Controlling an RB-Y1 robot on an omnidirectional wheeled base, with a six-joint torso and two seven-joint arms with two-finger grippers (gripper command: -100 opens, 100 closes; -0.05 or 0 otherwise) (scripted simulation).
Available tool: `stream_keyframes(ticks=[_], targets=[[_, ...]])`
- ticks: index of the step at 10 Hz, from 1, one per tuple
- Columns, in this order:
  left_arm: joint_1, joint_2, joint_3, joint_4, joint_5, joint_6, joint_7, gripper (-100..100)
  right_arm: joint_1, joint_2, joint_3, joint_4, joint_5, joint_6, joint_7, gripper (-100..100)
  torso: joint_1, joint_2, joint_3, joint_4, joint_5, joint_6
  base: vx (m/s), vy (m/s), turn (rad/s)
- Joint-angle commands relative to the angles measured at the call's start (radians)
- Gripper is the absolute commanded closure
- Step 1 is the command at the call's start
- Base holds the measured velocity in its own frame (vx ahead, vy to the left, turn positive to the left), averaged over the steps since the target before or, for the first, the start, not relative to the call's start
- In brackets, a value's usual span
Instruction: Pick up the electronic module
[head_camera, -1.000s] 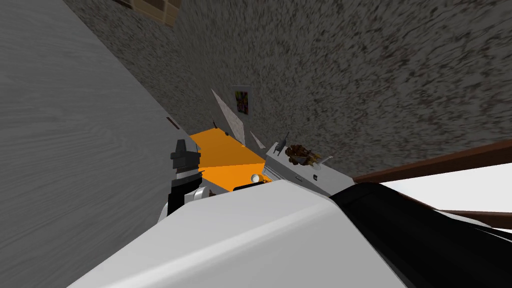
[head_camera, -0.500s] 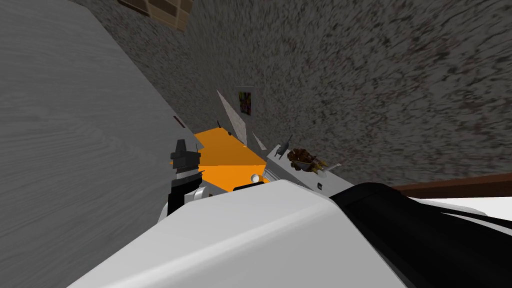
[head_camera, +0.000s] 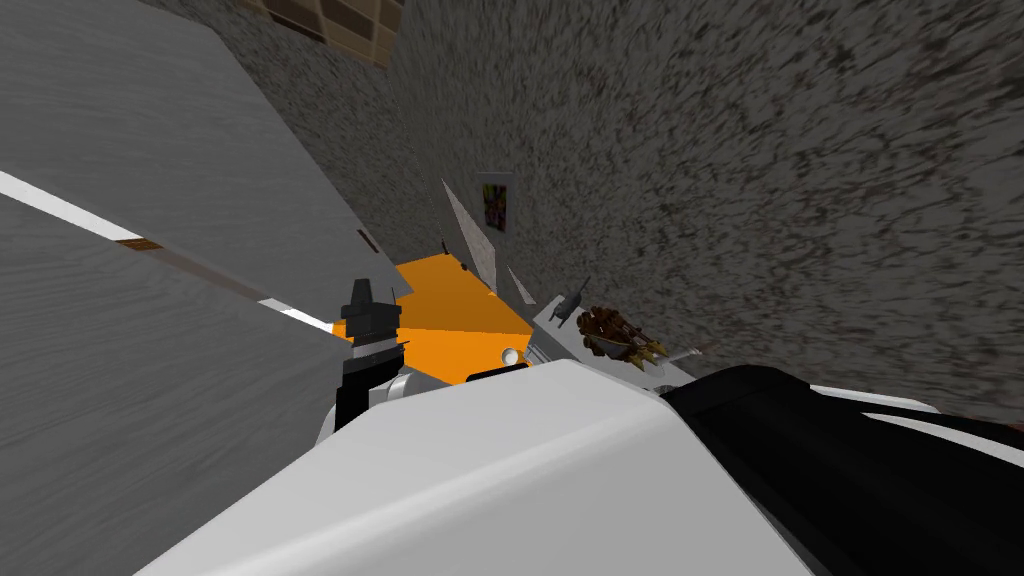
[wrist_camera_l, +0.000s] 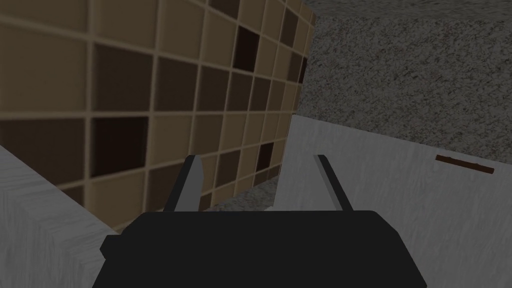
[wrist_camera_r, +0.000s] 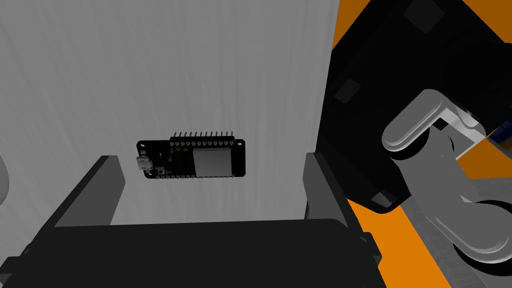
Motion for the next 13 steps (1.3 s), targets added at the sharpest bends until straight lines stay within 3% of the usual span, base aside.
stream_keyframes(ticks=[1,2,3,6,7,10,11,13], targets=[[0.0,0.0,0.0,0.0,0.0,0.0,0.0,0,0.0,0.0,0.0,0.0,0.0,0.0,0.0,-100,0.0,0.0,0.0,0.0,0.0,0.0,0.03,-0.063,0.045],[0.0,0.0,0.0,0.0,0.0,0.0,0.0,0,-0.002,0.001,0.001,0.0,0.0,-0.001,0.003,0,0.004,0.002,0.001,0.0,0.001,0.001,0.006,-0.012,-0.003],[0.0,0.0,0.0,0.0,0.0,0.0,0.0,0,-0.037,0.019,-0.004,0.035,0.035,-0.017,-0.037,-100,0.007,0.003,0.002,0.001,0.002,0.001,-0.086,-0.016,0.178],[0.0,0.0,0.0,0.0,0.0,0.0,0.0,0,-0.106,0.057,-0.013,0.103,0.105,-0.05,-0.114,-100,0.008,0.016,0.009,0.003,0.002,0.002,-0.183,-0.019,0.177],[0.0,0.0,0.0,0.0,0.0,0.0,0.0,0,-0.106,0.057,-0.013,0.103,0.105,-0.05,-0.115,-100,0.008,0.015,0.009,0.003,0.002,0.001,-0.116,-0.007,0.081],[0.0,0.0,0.0,0.0,0.0,0.0,0.0,0,-0.176,0.094,-0.023,0.172,0.176,-0.082,-0.194,-100,0.008,0.011,0.007,0.002,0.002,0.002,-0.12,-0.009,0.131],[0.0,0.0,0.0,0.0,0.0,0.0,0.0,0,-0.176,0.094,-0.023,0.172,0.176,-0.082,-0.194,-100,0.007,0.012,0.007,0.003,0.001,0.0,-0.13,0.001,0.101],[0.0,0.0,0.0,0.0,0.0,0.0,0.0,0,-0.24,0.132,-0.032,0.234,0.242,-0.115,-0.261,-100,0.005,0.013,0.008,0.003,0.0,0.001,-0.179,0.012,0.183]])
